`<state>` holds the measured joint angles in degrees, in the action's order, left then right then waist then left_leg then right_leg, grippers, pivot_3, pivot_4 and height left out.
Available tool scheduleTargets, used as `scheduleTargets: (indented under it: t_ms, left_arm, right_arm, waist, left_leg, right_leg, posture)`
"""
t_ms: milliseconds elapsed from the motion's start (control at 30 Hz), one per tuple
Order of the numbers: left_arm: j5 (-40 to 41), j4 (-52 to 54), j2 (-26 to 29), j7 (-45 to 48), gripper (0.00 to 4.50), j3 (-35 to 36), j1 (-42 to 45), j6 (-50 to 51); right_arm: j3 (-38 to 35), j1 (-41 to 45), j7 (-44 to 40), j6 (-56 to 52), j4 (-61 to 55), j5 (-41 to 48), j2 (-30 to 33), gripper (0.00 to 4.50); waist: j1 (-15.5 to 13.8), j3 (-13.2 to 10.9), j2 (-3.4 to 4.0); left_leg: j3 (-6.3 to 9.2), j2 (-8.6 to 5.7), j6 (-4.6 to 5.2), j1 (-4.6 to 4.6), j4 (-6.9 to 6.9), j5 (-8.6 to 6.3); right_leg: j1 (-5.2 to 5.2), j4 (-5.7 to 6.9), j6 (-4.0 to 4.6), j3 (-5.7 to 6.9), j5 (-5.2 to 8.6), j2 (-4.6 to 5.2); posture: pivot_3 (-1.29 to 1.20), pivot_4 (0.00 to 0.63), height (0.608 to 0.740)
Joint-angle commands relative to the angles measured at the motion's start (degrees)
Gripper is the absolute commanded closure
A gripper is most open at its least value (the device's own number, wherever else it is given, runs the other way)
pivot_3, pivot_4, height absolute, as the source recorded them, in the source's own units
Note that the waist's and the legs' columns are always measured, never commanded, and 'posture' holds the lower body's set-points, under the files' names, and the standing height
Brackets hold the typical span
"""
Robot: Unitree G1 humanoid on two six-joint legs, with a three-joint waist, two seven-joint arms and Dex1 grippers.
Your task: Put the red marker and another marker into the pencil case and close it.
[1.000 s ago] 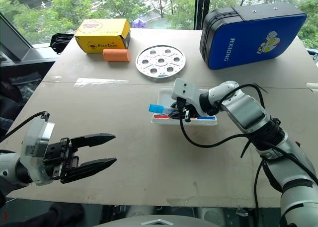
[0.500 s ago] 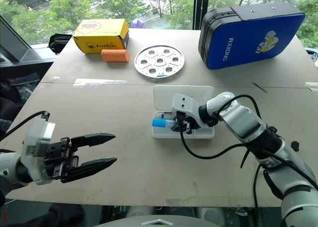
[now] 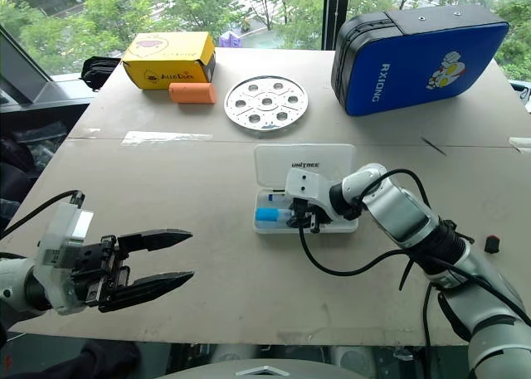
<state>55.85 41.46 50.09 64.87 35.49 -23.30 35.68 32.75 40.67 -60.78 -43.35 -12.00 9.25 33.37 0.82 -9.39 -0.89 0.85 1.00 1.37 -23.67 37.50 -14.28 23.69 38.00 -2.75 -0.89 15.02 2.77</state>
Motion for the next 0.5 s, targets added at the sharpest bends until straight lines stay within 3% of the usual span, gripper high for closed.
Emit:
scheduleTargets:
  t_ms: [33, 200, 233, 267, 367, 433, 500]
  left_arm:
    - [-0.61, -0.46, 0.71, 1.06, 1.17, 0.71, 0.26, -1.44]
    - [-1.62, -1.2, 0.73, 1.62, 1.17, -0.37, 0.99, -1.98]
    - [-1.92, -1.43, 0.69, 1.81, 1.17, -0.58, 1.09, -2.17]
    - [-2.19, -1.63, 0.62, 2.08, 1.17, -0.71, 1.05, -2.41]
    - [-3.15, -2.05, 0.14, 3.25, 1.17, -0.95, 0.3, -3.53]
    - [-3.58, -2.3, -0.02, 3.7, 1.17, -1.15, 0.1, -4.07]
    - [-4.13, -2.83, -0.27, 4.53, 1.17, -1.21, -0.31, -4.89]
  right_arm:
    - [-0.25, -0.39, -1.17, 0.21, -3.68, 0.53, 0.2, 3.84]
    - [-0.46, -0.8, -2.49, 0.93, -4.49, 0.32, 1.18, 3.84]
    - [-0.79, -0.76, -2.75, 1.08, -4.6, 0.4, 1.38, 2.83]
    - [-1.21, -0.67, -3.01, 1.1, -4.86, 0.63, 1.56, 2.54]
    - [-2.57, -0.22, -4.56, 0.7, -6.43, 2.21, 2.42, 1.06]
    - [-2.72, -0.14, -5.34, 0.92, -6.89, 2.65, 2.96, 0.33]
    - [-2.72, -0.2, -5.86, 1.74, -7.11, 2.72, 3.47, 0.14]
  waist:
    - [0.02, 0.0, 0.0]
    - [-0.01, 0.0, 0.0]
    - [-0.01, 0.0, 0.0]
    - [-0.01, 0.0, 0.0]
    - [0.0, 0.0, 0.0]
    - [-0.01, 0.0, 0.0]
    - [0.0, 0.0, 0.0]
  left_leg:
    - [0.0, 0.0, 0.0, 0.0, 0.0, 0.0]
    - [0.01, 0.0, 0.0, 0.0, 0.0, 0.0]
    - [0.01, 0.0, 0.0, 0.0, 0.0, 0.0]
    - [0.01, 0.0, 0.0, 0.0, 0.0, 0.0]
    - [0.01, 0.0, 0.0, 0.01, 0.0, 0.0]
    - [0.01, 0.0, 0.0, 0.0, 0.0, 0.0]
    - [0.02, 0.0, 0.0, 0.0, 0.0, 0.0]
  right_leg:
    - [0.0, 0.0, 0.0, 0.0, 0.0, 0.0]
    - [0.0, 0.0, 0.0, 0.01, 0.0, -0.01]
    - [0.0, 0.0, 0.0, 0.0, 0.0, 0.0]
    - [0.0, 0.0, 0.0, 0.01, 0.0, 0.0]
    - [-0.01, 0.0, 0.0, 0.0, 0.0, 0.0]
    - [-0.01, 0.0, 0.0, 0.01, 0.0, 0.0]
    - [-0.01, 0.0, 0.0, 0.01, 0.0, 0.0]
  posture:
    - [0.0, 0.15, 0.74]
    - [0.0, 0.15, 0.74]
    - [0.0, 0.15, 0.74]
    - [0.0, 0.15, 0.74]
    - [0.0, 0.15, 0.74]
    - [0.0, 0.15, 0.74]
    - [0.0, 0.15, 0.74]
